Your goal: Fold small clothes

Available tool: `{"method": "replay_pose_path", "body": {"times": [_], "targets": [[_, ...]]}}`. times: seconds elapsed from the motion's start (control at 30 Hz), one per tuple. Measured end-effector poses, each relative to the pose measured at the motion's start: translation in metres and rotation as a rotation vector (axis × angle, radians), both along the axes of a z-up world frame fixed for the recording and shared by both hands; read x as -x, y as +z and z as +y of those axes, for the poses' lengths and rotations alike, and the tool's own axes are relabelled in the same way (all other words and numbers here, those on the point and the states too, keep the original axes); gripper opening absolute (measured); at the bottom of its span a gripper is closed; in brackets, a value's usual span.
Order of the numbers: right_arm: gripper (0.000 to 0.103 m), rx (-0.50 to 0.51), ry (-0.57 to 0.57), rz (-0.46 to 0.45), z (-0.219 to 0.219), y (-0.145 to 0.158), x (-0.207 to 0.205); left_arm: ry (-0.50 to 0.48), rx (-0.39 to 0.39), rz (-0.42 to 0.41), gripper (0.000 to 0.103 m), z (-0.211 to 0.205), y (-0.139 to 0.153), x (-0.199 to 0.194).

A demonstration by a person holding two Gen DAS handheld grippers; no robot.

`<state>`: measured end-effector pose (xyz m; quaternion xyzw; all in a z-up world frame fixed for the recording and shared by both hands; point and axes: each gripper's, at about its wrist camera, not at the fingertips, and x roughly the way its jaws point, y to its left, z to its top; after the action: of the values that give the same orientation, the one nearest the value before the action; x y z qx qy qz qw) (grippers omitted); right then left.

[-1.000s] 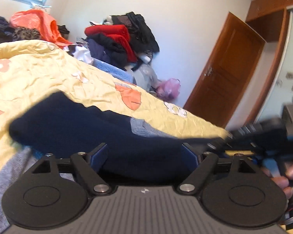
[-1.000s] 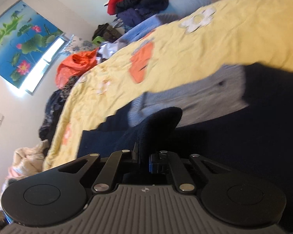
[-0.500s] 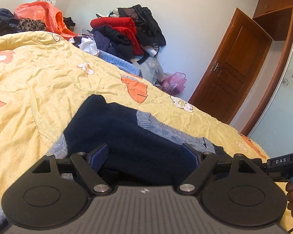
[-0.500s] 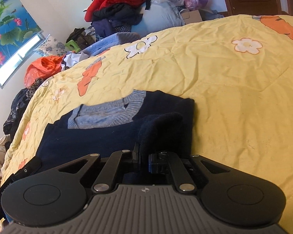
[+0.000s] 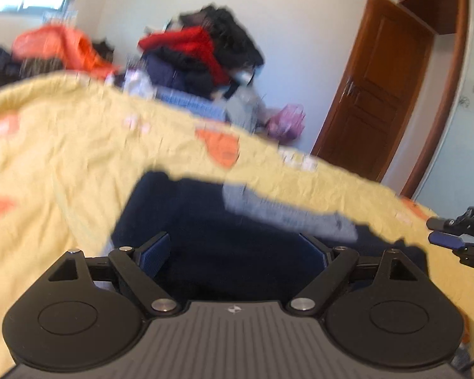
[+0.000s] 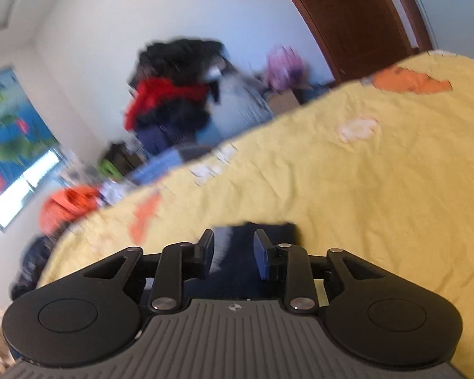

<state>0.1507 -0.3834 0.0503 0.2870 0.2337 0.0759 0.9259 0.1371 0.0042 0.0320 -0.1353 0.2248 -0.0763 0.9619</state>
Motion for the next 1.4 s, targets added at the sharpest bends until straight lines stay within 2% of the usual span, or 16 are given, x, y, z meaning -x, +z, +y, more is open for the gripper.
{"method": "replay_pose_path", "body": {"times": [0.1, 0.17, 0.3, 0.33, 0.4, 0.57, 0.7, 0.77, 0.8, 0.87, 0.97, 1.0, 1.03, 1.1, 1.27, 1.4], "targets": [[0.05, 0.083, 0.079, 0.025, 0.028, 0.002, -0.008, -0.016, -0.023, 0.034, 0.088, -0.005, 0.01, -0.027], [0.05, 0.21, 0.104, 0.058, 0.052, -0.006, -0.019, -0.023, -0.099, 0.061, 0.088, -0.014, 0.008, -0.048], [0.048, 0.358, 0.115, 0.129, 0.078, -0.036, -0.03, -0.048, -0.264, 0.183, 0.088, -0.023, -0.016, -0.074], [0.049, 0.39, 0.122, 0.096, 0.081, -0.043, -0.026, -0.058, -0.272, 0.201, 0.09, -0.02, -0.025, -0.075], [0.049, 0.462, 0.143, 0.041, 0.087, -0.051, -0.016, -0.066, -0.211, 0.195, 0.091, -0.01, -0.027, -0.075], [0.049, 0.45, 0.133, 0.046, 0.082, -0.05, -0.019, -0.078, -0.283, 0.213, 0.101, -0.022, -0.03, -0.083], [0.053, 0.501, 0.091, 0.056, 0.09, -0.044, -0.006, -0.06, -0.318, 0.212, 0.101, -0.023, -0.024, -0.072], [0.06, 0.48, 0.053, 0.066, 0.094, -0.034, 0.019, -0.071, -0.292, 0.219, 0.101, -0.02, -0.014, -0.049], [0.068, 0.454, 0.066, 0.049, 0.095, -0.03, 0.034, -0.104, -0.251, 0.212, 0.101, -0.017, -0.008, -0.033], [0.075, 0.41, 0.087, 0.052, 0.1, -0.028, 0.058, -0.148, -0.198, 0.177, 0.101, -0.014, -0.004, 0.0], [0.074, 0.404, 0.107, 0.121, 0.109, -0.039, 0.073, -0.167, -0.218, 0.211, 0.101, -0.016, -0.017, 0.023], [0.075, 0.418, 0.109, 0.134, 0.112, -0.043, 0.075, -0.168, -0.235, 0.238, 0.101, -0.018, -0.025, 0.025], [0.075, 0.438, 0.105, 0.139, 0.114, -0.048, 0.077, -0.167, -0.265, 0.217, 0.101, -0.02, -0.028, 0.029], [0.078, 0.499, 0.113, 0.098, 0.118, -0.055, 0.083, -0.175, -0.259, 0.219, 0.103, -0.019, -0.029, 0.026], [0.081, 0.543, 0.099, 0.119, 0.125, -0.053, 0.082, -0.163, -0.307, 0.227, 0.103, -0.026, -0.033, 0.019], [0.083, 0.492, 0.093, 0.149, 0.126, -0.042, 0.106, -0.166, -0.299, 0.224, 0.103, -0.024, -0.033, 0.021]]}}
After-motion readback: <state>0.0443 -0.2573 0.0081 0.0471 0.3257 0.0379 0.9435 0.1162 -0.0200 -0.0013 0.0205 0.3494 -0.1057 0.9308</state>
